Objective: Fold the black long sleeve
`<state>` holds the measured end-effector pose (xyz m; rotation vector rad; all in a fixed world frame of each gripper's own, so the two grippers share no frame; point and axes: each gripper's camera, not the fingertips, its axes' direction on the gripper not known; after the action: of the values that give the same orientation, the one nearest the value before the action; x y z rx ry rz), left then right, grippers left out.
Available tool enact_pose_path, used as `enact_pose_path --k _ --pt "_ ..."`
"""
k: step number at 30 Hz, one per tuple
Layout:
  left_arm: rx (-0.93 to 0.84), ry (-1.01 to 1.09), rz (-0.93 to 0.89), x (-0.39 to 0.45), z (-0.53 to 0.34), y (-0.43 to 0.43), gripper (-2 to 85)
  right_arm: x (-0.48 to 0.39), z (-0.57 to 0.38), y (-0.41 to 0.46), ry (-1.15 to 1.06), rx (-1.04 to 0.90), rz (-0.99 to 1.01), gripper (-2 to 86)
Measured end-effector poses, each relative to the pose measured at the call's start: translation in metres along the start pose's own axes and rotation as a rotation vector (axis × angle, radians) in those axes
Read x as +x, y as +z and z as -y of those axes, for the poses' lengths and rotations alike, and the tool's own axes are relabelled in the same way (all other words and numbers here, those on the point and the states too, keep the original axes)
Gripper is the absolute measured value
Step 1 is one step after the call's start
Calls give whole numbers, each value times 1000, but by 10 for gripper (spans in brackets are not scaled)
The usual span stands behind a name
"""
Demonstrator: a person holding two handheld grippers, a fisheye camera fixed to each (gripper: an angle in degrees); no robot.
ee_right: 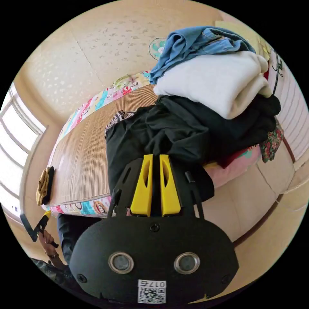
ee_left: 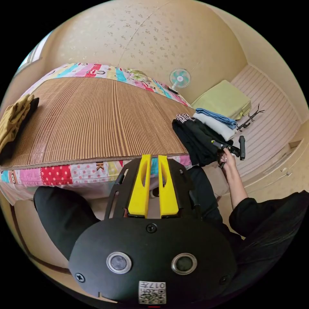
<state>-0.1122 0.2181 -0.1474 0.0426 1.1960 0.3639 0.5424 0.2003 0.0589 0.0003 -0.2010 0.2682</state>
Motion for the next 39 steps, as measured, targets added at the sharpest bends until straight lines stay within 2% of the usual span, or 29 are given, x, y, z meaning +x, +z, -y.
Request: enact_pose_path --k 2,4,6,8,12,16,18,22,24,26,28,30,32,34,36,39 --pt "-9 -11 39 1 -6 2 49 -58 2 -9 -105 121 45 32" --pt "-10 -37 73 -4 -11 1 49 -136 10 -16 -224 231 313 25" --pt "1 -63 96 -8 -12 -2 51 -197 11 -11 -312 251 508 22" --pt "21 -91 117 -11 -12 -6 53 -259 0 3 -392 198 666 20" --pt "69 -151 162 -18 -14 -11 67 -372 -90 41 -598 7 906 19" --pt "62 -178 200 -32 -8 -1 78 -386 -165 70 -624 -128 1088 31" --pt "35 -159 209 -37 5 10 79 -369 -172 77 -585 -109 1041 40" --pt "22 -59 239 -41 60 46 89 -338 -156 107 -499 -111 705 71" --pt "7 2 270 -41 92 71 92 -335 -149 128 -461 -159 581 79" --pt "-14 -22 292 -49 122 93 93 -340 -150 152 -484 -189 490 71" --pt "31 -52 237 -65 150 101 96 -359 -163 197 -564 -399 342 41" --pt "29 -69 253 -80 168 104 96 -360 -170 180 -578 -363 383 27" --pt "-6 -73 345 -96 186 109 96 -362 -181 156 -620 -373 390 20" --pt "-84 -72 462 -127 207 121 96 -362 -200 141 -652 -456 398 15" --pt "-158 -88 501 -154 220 137 97 -359 -213 138 -663 -519 434 12" --pt "-288 -112 421 -195 233 171 100 -354 -217 132 -655 -586 572 10"
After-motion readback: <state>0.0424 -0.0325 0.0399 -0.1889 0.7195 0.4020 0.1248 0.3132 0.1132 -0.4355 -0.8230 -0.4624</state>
